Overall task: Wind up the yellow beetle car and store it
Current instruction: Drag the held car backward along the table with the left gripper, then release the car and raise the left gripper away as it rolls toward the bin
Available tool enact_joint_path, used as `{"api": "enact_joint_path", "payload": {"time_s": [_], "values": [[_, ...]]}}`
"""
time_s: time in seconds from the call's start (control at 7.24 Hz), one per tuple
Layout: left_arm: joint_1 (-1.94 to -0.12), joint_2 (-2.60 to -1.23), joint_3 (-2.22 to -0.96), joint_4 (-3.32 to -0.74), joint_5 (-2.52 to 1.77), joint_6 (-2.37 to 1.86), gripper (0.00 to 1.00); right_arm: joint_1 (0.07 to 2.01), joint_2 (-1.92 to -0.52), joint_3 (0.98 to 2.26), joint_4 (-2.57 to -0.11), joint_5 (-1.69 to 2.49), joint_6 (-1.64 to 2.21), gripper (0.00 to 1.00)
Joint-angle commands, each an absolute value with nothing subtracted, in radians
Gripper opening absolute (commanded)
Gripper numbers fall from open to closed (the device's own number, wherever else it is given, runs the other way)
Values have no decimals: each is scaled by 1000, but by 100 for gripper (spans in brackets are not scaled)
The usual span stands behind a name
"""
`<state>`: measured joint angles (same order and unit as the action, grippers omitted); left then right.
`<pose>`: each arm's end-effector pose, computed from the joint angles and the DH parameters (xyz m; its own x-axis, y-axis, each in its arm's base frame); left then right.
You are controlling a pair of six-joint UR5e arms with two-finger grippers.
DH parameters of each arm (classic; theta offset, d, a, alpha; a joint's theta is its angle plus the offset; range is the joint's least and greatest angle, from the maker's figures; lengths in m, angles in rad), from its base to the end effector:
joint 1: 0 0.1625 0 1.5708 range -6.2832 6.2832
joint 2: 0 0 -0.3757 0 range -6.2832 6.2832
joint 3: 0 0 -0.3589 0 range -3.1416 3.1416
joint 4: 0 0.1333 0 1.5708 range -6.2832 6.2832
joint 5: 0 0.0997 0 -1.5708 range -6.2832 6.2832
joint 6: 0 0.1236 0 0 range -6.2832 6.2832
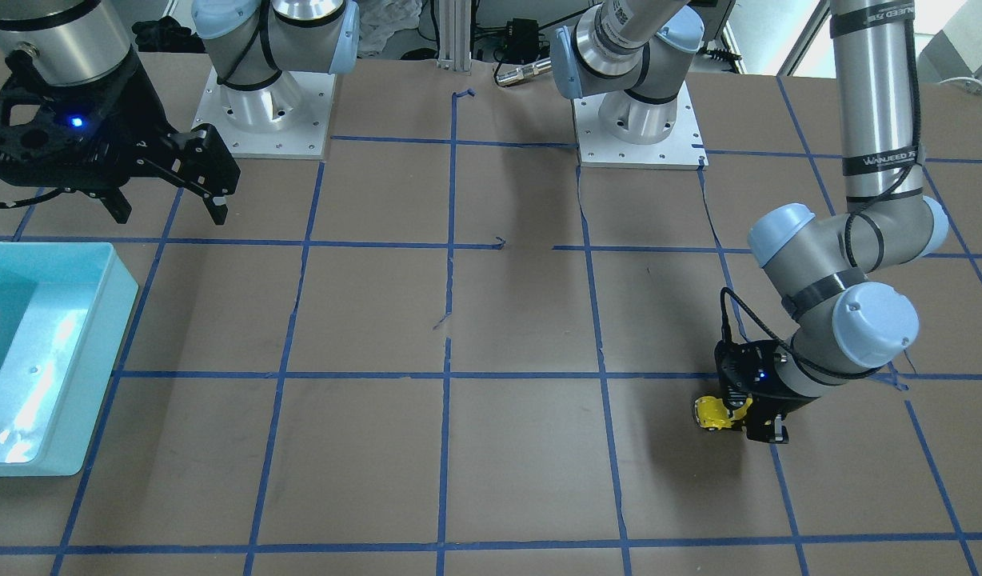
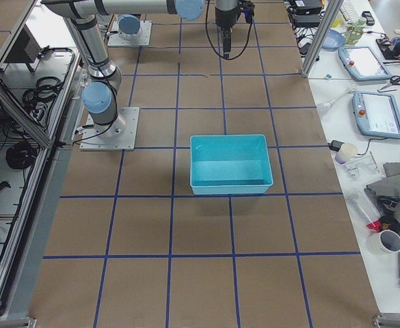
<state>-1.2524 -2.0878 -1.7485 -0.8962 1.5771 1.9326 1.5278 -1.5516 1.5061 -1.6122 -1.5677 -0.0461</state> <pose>0.0490 -0.5720 0.1338 0.0435 0.9988 0.0210 0.9991 -0.0434 -0.0012 0.1131 -0.4811 0.4400 -1.0000 -0.0032 0.0009 -0.0033 0.9962 -0.0868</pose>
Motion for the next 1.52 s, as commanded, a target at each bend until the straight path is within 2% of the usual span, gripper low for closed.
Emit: {"api": "enact_joint_path", "payload": {"time_s": [0.0, 0.14, 0.97, 1.38], "values": [[-1178, -2086, -1744, -891, 1575, 1983, 55, 1528, -1554, 1511, -1612, -1568, -46, 100], [-1178, -2086, -1744, -888, 1578, 1979, 100, 1528, -1554, 1511, -1612, -1568, -46, 100], [-1215, -2036, -1743, -916, 1580, 1900, 100, 1528, -1554, 1513, -1612, -1568, -46, 100], [-1331, -1939, -1707, -1096, 1528, 1665, 100, 1528, -1554, 1513, -1612, -1568, -46, 100]]}}
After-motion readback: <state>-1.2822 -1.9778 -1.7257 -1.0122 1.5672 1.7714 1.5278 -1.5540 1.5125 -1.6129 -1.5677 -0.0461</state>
